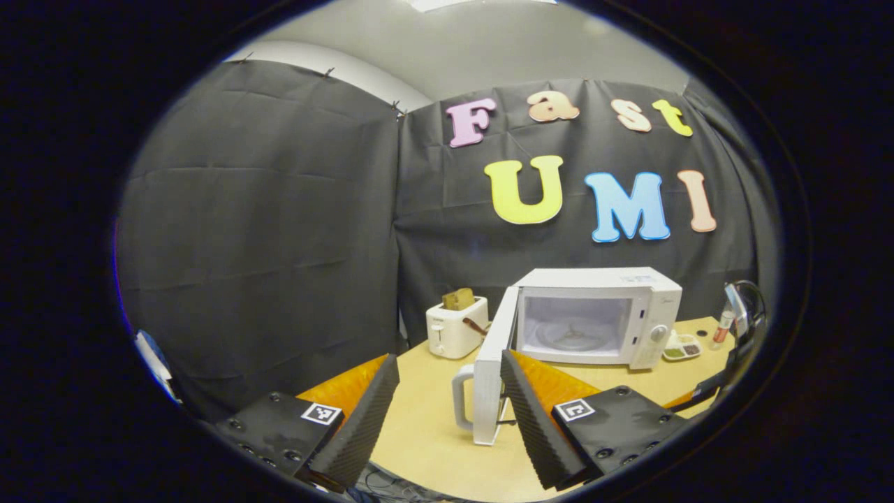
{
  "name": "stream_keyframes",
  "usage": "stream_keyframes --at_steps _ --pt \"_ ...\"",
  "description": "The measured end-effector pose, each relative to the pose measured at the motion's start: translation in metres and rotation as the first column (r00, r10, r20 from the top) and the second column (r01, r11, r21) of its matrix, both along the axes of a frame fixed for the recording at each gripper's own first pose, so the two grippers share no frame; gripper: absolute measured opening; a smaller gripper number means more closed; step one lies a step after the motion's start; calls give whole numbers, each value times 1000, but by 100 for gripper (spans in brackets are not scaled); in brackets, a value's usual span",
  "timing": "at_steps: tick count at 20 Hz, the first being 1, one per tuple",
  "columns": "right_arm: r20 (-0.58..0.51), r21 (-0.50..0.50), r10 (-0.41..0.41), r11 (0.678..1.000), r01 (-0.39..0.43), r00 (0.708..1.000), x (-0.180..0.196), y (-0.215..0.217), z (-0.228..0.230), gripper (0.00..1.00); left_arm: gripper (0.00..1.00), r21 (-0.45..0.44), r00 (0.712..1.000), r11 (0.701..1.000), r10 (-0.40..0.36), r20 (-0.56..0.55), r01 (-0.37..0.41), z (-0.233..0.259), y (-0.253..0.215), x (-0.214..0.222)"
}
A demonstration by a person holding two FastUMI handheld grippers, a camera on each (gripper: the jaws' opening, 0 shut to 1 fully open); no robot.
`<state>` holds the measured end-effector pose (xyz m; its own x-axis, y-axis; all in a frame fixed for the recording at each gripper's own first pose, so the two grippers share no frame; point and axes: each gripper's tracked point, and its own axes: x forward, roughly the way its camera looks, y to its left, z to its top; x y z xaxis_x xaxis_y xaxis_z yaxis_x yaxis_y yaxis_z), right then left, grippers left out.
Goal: Open the microwave oven with the left hand, put the food in, and close the microwave oven.
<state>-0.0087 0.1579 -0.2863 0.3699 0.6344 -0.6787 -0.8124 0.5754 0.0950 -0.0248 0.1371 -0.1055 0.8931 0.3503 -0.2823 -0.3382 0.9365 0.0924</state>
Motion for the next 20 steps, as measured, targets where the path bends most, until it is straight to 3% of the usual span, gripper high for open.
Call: stream_keyframes --at_steps 8,20 --pt "152 36 -105 994 101 983 79 27 54 76 96 -53 997 998 -28 73 32 5 19 32" --pt "325 18 -174 984 177 930 177 79 75 76 94 -45 995 998 37 97 -33 2 115 49"
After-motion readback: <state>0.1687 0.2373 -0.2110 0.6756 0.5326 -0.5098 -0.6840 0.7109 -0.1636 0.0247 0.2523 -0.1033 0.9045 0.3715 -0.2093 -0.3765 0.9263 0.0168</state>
